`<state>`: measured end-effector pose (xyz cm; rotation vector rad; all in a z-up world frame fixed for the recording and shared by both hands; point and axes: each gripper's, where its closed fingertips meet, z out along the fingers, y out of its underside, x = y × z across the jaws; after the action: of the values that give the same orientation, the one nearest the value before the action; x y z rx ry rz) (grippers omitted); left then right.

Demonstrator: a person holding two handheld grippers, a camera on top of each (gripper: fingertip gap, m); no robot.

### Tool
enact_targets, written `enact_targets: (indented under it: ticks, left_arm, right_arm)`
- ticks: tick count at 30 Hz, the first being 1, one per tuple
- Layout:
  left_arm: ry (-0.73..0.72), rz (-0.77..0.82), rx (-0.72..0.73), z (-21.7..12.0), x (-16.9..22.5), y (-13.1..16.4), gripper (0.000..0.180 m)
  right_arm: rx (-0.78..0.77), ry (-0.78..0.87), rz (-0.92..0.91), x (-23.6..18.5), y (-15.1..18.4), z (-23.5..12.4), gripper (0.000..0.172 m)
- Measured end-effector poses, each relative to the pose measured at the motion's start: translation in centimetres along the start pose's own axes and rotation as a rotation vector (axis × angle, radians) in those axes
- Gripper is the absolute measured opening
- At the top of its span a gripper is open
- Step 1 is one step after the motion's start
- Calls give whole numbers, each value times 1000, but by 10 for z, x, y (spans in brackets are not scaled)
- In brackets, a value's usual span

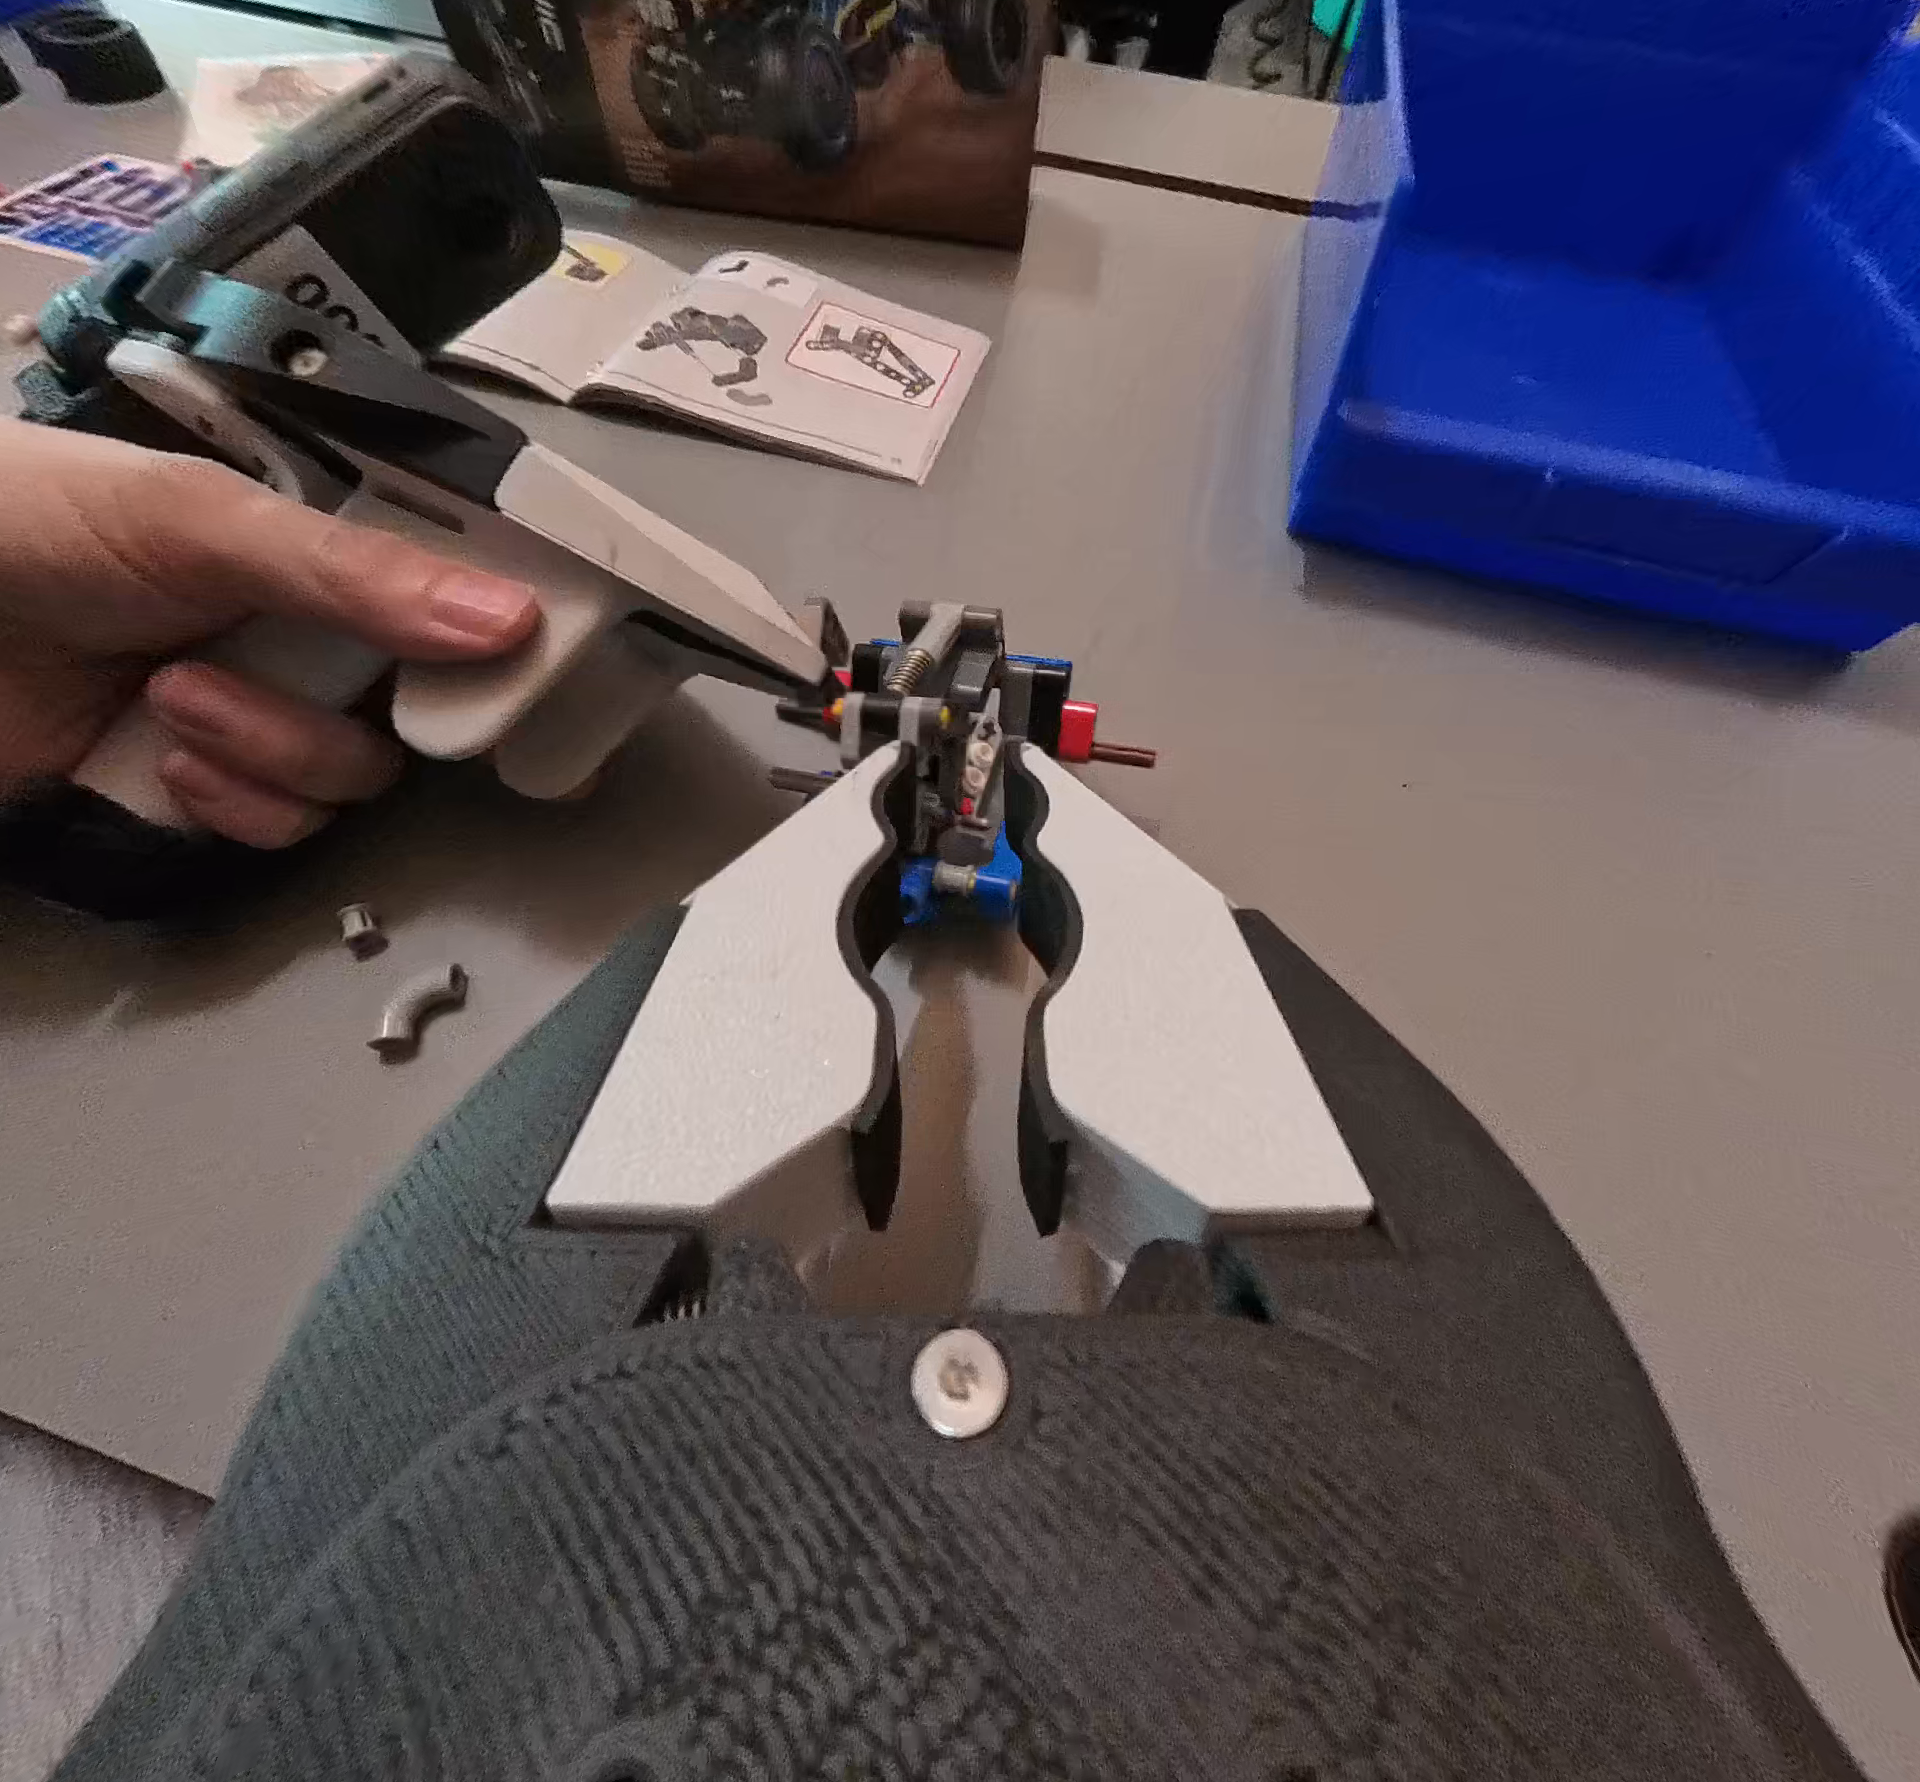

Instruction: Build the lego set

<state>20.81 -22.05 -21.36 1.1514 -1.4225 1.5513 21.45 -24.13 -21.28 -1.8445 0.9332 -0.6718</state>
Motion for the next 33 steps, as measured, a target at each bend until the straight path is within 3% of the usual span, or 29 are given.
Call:
enact_targets:
  ticks: [8, 14, 22, 33]
  left_arm:
    - [26, -57, -23, 1, 0, 2, 5]
    - [37, -77, -44, 2, -1, 2, 4]
    - [43, -79, -45, 3, -1, 0, 4]
    - [41, -93, -50, 3, -2, 1, 5]
  right_arm:
    - [20, -133, 41, -11, 1, 6, 13]
    - [18, -137, 17, -10, 2, 6, 7]
    - [13, -151, 4, -17, -5, 7, 27]
    - [6, -91, -5, -13, -2, 11, 19]
